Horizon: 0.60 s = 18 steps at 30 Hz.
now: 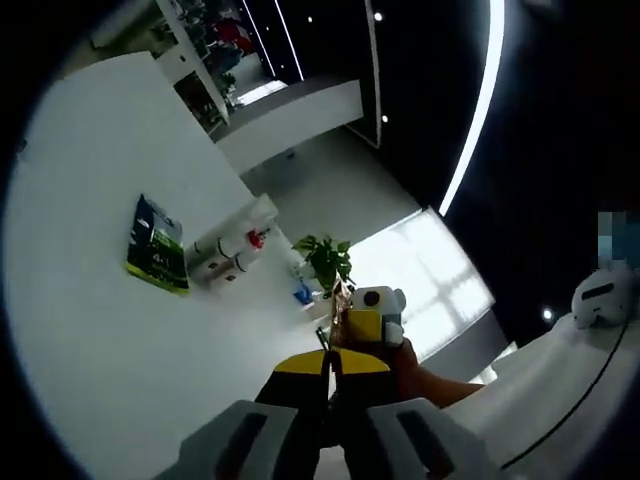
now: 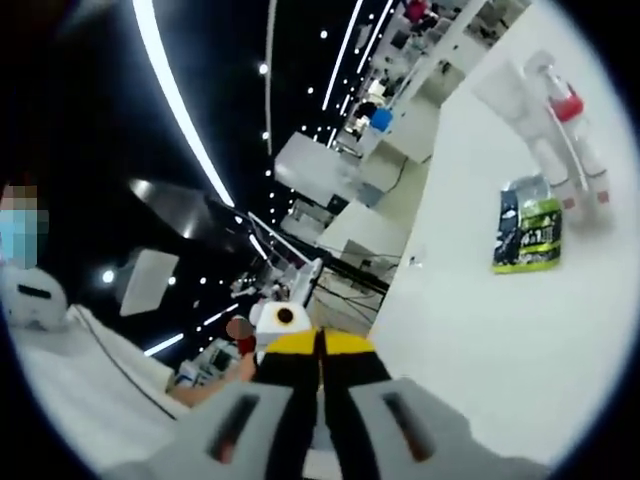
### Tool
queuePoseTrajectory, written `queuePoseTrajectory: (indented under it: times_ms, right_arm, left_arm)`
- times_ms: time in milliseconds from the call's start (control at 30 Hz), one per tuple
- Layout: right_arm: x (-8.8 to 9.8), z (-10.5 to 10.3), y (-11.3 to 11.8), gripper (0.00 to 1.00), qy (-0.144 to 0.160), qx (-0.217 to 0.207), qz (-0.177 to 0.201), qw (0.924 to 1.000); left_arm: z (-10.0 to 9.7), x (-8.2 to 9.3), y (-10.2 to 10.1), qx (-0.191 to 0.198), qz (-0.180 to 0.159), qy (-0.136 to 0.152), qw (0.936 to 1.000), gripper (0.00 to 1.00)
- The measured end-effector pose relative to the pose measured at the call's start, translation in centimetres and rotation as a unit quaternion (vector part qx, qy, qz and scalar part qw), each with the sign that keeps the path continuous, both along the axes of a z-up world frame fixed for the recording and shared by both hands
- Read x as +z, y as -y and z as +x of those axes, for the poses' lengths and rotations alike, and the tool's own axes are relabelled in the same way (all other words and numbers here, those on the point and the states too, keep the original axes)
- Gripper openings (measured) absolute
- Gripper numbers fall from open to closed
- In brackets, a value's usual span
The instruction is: Arrange the skincare products in the storage area until every visible bottle or jar stands upright without overlapping.
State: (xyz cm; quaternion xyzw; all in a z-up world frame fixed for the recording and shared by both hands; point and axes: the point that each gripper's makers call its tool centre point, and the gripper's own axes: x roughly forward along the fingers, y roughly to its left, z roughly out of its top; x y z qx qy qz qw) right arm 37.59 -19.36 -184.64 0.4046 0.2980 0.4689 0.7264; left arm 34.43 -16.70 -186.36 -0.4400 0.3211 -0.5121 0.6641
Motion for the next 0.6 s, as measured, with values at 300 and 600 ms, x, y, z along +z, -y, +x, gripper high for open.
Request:
queuePoseTrajectory:
  times_ms: [300,600]
  right_arm:
    - [0.0,0.1,-0.8,0.02,0.007,0.005,-0.011,0.9999]
    - [-1.2,-0.2,-0.8,0.22,0.025,0.002,-0.053,0.9983]
  left_arm:
    - [0.6,0.1,-0.7,0.023,-0.022,-0.022,0.9993,0.0]
    - [2.8,-0.1,-1.8,0.059,-0.028,-0.035,0.9972,0.0]
